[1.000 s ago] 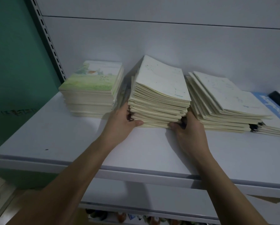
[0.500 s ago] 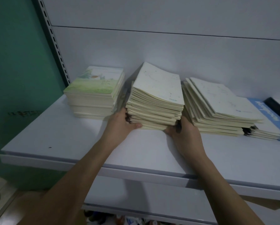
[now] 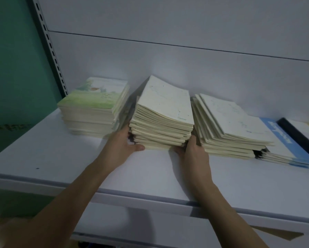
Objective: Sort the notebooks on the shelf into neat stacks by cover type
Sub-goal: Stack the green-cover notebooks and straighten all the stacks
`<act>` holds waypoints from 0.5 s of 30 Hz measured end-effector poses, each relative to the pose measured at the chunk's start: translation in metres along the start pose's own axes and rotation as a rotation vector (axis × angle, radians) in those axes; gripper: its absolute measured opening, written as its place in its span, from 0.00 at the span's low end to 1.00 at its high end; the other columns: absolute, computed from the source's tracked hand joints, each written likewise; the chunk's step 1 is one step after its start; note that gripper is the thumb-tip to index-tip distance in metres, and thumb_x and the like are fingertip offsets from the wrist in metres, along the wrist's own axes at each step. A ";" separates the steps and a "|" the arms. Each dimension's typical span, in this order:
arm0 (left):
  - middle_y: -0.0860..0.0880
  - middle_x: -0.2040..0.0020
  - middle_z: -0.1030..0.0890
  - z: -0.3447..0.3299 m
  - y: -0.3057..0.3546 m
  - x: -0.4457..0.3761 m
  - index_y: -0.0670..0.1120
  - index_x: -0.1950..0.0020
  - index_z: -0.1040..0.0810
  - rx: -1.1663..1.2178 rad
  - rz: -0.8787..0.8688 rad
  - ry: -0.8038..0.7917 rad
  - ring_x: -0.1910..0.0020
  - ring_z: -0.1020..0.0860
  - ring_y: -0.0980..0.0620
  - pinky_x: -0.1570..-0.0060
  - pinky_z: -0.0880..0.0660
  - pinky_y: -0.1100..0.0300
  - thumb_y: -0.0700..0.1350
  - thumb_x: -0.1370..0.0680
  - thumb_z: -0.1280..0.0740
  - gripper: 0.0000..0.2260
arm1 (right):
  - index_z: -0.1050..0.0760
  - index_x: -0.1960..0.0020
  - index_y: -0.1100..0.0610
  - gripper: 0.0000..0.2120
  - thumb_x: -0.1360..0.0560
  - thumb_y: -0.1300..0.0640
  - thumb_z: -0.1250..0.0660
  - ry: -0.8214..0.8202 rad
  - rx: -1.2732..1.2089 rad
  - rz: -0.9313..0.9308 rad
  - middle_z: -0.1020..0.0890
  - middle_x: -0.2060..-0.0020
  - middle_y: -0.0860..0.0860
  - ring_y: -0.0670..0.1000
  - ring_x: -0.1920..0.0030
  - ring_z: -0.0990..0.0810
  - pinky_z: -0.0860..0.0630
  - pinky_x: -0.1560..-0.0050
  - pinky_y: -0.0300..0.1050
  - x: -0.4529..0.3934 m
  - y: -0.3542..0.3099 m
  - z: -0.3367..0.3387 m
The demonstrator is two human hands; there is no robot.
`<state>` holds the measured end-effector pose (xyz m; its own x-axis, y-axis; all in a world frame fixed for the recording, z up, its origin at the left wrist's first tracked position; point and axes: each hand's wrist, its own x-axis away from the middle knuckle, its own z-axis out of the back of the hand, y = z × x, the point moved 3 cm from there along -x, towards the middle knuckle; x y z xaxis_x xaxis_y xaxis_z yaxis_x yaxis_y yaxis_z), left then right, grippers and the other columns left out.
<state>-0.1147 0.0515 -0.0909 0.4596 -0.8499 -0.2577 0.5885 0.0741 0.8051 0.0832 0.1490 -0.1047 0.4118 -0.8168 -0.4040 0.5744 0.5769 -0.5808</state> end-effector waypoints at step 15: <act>0.56 0.29 0.29 0.001 -0.004 -0.003 0.62 0.22 0.50 0.141 0.018 -0.025 0.33 0.26 0.57 0.33 0.28 0.51 0.45 0.35 0.19 0.52 | 0.36 0.31 0.40 0.34 0.32 0.47 0.24 -0.191 -0.645 -0.059 0.20 0.41 0.40 0.42 0.42 0.21 0.22 0.45 0.47 -0.007 -0.006 0.009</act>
<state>-0.1186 0.0535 -0.0927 0.4515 -0.8620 -0.2305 0.4798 0.0167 0.8772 0.0827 0.1513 -0.0918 0.5441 -0.7974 -0.2610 0.0869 0.3629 -0.9278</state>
